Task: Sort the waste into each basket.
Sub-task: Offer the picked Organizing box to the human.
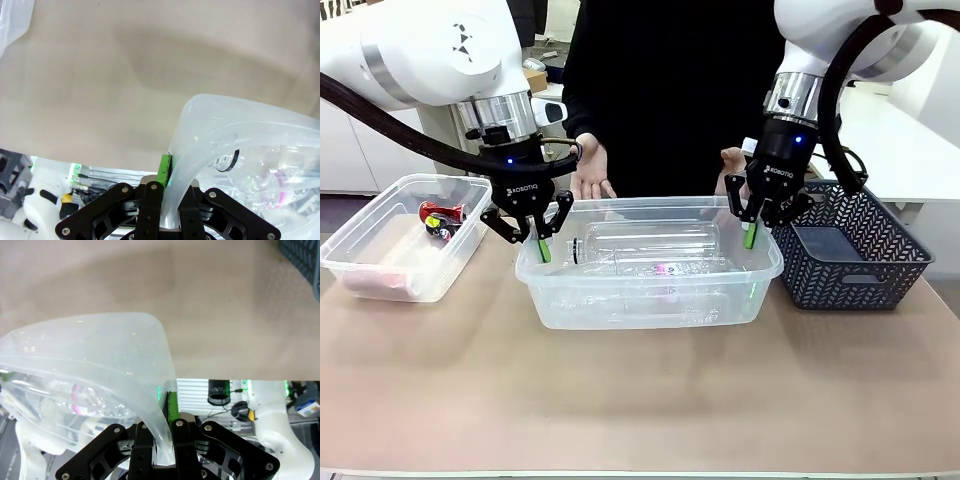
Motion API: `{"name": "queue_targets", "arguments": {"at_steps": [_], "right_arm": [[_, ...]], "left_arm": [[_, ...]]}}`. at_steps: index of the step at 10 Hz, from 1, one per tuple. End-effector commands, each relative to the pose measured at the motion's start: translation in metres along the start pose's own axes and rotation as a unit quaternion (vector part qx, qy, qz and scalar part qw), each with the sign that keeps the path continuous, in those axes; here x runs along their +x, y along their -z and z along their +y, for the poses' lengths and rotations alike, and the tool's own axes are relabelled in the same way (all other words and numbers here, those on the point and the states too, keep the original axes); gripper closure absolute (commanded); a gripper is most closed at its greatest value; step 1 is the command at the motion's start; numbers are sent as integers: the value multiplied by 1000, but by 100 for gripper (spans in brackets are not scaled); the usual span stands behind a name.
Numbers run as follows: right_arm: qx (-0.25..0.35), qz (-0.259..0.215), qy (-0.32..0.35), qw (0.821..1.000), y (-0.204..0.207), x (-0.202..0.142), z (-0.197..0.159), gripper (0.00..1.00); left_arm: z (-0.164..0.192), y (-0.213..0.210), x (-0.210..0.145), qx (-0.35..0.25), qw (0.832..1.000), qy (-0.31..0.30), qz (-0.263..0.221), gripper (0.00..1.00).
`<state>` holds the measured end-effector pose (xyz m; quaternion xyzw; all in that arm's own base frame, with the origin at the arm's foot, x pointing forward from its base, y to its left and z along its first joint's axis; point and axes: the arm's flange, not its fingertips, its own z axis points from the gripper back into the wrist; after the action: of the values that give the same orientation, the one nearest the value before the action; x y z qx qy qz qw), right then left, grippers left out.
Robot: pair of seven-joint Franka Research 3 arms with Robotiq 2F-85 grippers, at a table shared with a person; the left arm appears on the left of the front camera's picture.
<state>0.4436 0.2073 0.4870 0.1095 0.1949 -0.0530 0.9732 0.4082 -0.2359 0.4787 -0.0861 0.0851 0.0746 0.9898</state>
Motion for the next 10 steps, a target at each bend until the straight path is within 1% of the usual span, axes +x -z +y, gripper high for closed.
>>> {"name": "queue_targets", "arguments": {"at_steps": [1,2,3,4,5,6,7,8,10], "right_arm": [[-26,6,-10,1000,-42,32,26,95],[-36,7,-7,999,-69,51,37,95],[-45,9,5,999,-93,71,47,95],[-39,15,18,999,-112,91,54,95],[-33,18,29,999,-122,110,60,95],[-24,22,44,998,-125,130,62,95],[-10,22,48,999,-123,144,61,95],[2,20,59,998,-120,154,58,95],[13,23,76,997,-105,166,49,95]], "left_arm": [[-14,-37,40,35,999,18,-16,96],[-21,-65,64,31,999,16,-28,96],[-25,-91,89,31,998,7,-53,96],[-24,-108,112,28,998,-8,-58,96],[-22,-114,135,24,997,-20,-67,96],[-16,-112,155,14,998,-34,-54,96],[-10,-105,164,14,997,-46,-58,96],[-5,-98,172,2,998,-42,-49,96],[9,-78,184,-20,999,-44,-12,96]]}}
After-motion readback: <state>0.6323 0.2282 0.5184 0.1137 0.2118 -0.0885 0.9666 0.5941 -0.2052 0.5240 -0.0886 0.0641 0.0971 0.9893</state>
